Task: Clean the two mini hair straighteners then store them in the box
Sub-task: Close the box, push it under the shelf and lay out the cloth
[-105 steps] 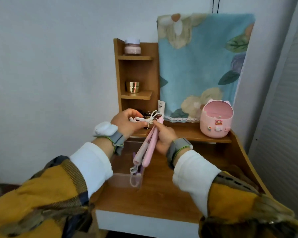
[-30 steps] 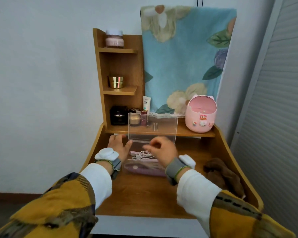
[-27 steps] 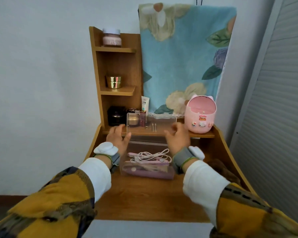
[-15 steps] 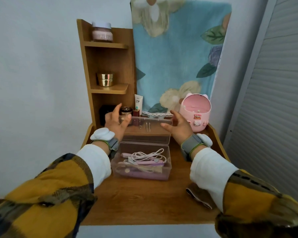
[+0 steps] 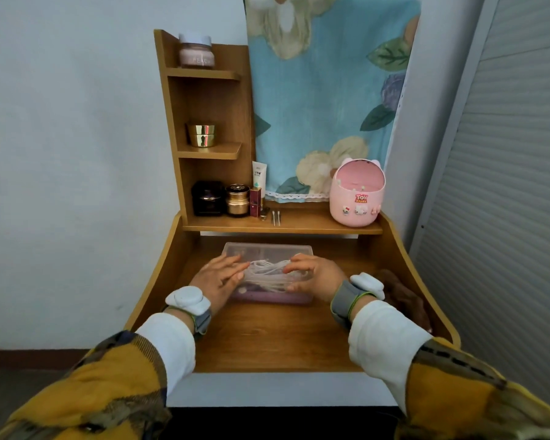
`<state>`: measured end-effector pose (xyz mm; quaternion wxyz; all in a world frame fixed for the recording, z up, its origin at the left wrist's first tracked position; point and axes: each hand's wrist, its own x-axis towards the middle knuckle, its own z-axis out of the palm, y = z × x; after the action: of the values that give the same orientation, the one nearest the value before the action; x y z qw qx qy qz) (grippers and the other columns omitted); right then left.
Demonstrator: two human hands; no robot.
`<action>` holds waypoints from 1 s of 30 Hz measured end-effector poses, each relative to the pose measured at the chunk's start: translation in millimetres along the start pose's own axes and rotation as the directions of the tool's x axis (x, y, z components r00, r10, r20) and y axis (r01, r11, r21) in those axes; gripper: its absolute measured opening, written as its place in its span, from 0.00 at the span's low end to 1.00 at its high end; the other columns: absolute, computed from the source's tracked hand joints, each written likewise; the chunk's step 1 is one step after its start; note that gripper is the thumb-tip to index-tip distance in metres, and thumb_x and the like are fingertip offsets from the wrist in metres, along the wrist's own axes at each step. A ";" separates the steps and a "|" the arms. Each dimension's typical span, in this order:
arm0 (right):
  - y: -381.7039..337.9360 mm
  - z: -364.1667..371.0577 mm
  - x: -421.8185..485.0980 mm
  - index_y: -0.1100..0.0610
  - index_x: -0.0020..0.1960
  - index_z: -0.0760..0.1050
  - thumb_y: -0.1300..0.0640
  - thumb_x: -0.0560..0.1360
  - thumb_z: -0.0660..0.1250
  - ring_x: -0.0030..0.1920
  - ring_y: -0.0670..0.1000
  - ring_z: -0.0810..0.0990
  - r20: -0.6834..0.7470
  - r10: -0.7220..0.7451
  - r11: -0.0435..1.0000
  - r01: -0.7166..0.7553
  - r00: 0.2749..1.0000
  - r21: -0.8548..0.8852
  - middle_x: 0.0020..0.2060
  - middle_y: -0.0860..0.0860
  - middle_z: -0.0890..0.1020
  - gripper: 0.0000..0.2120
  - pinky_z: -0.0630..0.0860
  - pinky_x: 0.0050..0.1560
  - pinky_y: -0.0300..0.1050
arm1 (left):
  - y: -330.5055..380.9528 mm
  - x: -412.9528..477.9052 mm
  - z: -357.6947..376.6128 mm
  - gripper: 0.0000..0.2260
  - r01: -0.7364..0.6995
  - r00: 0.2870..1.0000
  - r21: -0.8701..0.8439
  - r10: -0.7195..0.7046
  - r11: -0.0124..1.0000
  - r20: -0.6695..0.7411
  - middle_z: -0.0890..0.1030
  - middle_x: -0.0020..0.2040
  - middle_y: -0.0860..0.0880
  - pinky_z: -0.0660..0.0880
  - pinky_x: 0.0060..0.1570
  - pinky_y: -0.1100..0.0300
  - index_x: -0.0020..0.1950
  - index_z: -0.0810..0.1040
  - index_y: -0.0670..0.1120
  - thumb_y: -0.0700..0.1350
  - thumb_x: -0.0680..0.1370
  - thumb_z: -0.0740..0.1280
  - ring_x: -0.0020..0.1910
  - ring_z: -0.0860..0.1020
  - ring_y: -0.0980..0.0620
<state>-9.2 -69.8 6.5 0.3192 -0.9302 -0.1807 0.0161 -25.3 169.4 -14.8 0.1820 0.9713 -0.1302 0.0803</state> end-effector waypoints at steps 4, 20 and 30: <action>1.3 -7.5 -3.9 0.47 0.64 0.75 0.57 0.70 0.73 0.74 0.48 0.59 0.084 0.019 0.999 -0.023 0.996 0.046 0.73 0.48 0.66 0.23 0.54 0.75 0.48 | -2.0 -3.1 -8.0 0.20 -0.057 0.993 0.060 0.050 0.997 0.110 0.54 0.77 0.57 0.48 0.73 0.53 0.74 0.58 0.59 0.55 0.81 0.53 0.76 0.50 0.52; 12.8 20.1 -3.4 0.52 0.70 0.69 0.58 0.79 0.62 0.75 0.48 0.56 -0.077 -0.138 0.960 0.114 0.987 -0.257 0.74 0.49 0.63 0.19 0.49 0.75 0.41 | -7.1 2.6 -1.4 0.21 -0.090 0.995 0.252 0.075 0.964 0.067 0.57 0.76 0.58 0.51 0.73 0.59 0.74 0.56 0.61 0.54 0.81 0.54 0.76 0.52 0.56; 14.9 29.4 -5.7 0.46 0.70 0.67 0.55 0.72 0.71 0.74 0.50 0.59 -0.353 0.195 0.981 -0.185 0.915 0.064 0.74 0.46 0.59 0.28 0.59 0.71 0.45 | 0.7 0.1 -2.0 0.26 0.010 1.000 0.259 -0.017 0.966 0.024 0.57 0.76 0.58 0.53 0.73 0.51 0.74 0.55 0.62 0.61 0.77 0.58 0.76 0.53 0.53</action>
<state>-14.0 -65.4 -26.4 0.3570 -0.9260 -0.0282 -0.1198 -25.7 169.5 -12.7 0.0525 0.9886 -0.1142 0.0827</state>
